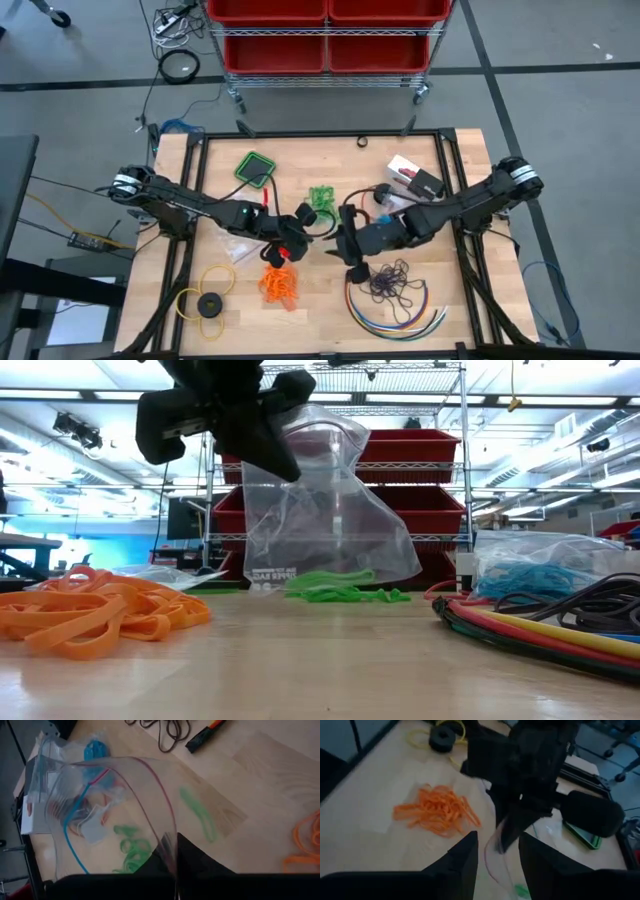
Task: Sort rubber bands
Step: Put the green rubber band into the transparent zip bag
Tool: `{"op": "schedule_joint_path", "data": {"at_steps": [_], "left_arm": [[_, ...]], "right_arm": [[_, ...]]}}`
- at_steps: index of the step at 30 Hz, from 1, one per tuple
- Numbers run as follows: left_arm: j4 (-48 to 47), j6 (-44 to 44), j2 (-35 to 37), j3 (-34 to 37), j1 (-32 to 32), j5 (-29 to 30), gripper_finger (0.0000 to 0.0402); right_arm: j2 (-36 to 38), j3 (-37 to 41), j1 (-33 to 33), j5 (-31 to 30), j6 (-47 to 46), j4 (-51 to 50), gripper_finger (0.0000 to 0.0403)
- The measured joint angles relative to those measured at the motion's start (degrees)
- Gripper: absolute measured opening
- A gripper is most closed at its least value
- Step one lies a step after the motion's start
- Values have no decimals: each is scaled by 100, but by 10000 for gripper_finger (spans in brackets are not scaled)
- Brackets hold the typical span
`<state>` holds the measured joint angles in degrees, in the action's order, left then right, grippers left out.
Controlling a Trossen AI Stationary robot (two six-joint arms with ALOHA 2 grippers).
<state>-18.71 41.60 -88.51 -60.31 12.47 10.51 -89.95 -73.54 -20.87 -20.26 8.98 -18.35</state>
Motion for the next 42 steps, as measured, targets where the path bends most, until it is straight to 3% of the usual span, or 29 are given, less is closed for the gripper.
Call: {"op": "schedule_joint_path", "data": {"at_steps": [12,23,31,42], "left_arm": [[-215,26,2,-109,0,-278,0],[-437,37,4,-341,0,-283,0],[-694,39,4,-348,0,-243,0],[-419,39,4,-348,0,54,0]], "right_arm": [[-114,11,294,311,171,-695,127],[-417,4,347,541,546,-706,106],[-468,4,353,331,805,-1075,80],[-461,4,538,500,1038,-1121,22]]}}
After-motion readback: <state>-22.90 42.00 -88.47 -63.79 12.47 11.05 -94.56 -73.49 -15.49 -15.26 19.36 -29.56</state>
